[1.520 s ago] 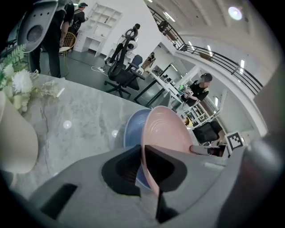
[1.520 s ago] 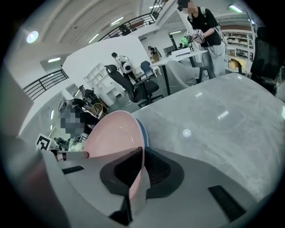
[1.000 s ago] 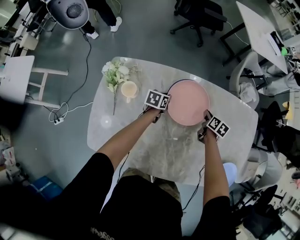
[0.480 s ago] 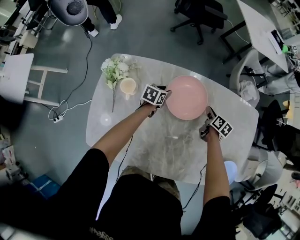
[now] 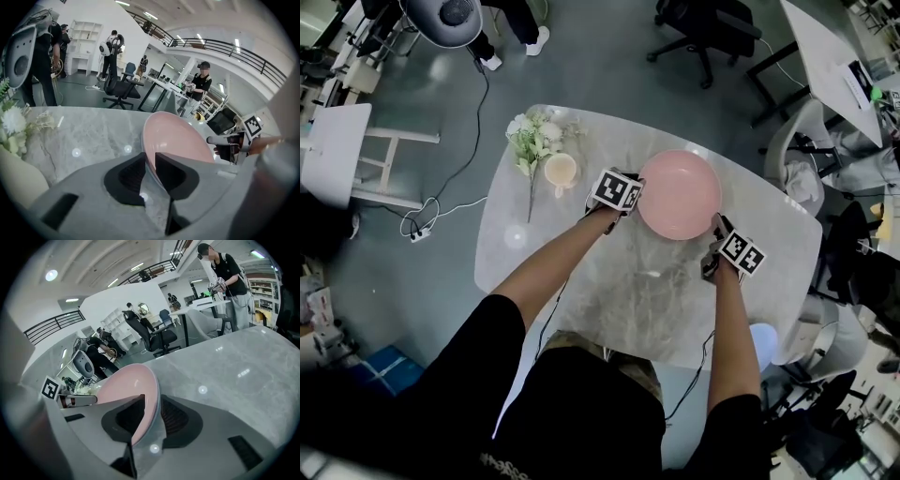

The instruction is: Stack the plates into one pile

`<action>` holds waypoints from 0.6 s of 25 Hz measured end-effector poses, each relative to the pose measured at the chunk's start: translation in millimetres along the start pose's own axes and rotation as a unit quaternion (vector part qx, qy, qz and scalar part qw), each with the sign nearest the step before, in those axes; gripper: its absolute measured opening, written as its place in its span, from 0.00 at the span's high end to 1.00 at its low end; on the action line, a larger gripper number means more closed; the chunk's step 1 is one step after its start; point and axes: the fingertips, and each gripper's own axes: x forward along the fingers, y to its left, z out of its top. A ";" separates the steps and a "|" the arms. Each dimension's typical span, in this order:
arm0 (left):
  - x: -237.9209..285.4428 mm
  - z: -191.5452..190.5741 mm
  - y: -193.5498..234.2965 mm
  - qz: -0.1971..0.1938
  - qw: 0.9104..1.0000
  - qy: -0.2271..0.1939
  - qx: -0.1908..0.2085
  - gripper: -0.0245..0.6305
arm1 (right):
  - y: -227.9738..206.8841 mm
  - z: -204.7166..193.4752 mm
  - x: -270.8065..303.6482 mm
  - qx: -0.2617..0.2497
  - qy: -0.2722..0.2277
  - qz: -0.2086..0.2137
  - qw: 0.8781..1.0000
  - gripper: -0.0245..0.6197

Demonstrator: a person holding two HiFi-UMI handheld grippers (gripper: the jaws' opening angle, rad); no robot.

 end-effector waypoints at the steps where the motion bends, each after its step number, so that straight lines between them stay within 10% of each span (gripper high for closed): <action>1: -0.7 -1.5 1.0 0.004 1.000 0.005 0.004 0.85 | 1.3 -3.3 2.8 0.000 0.004 0.001 1.000 0.85; 9: 20.9 -2.7 0.4 0.005 1.000 -0.006 -0.029 0.64 | -9.4 -9.9 15.5 0.000 0.021 -0.007 1.000 0.81; 15: 16.3 -18.5 -2.8 -0.019 0.998 -0.002 -0.059 0.72 | 3.2 -22.6 20.8 0.013 0.030 0.009 0.999 0.80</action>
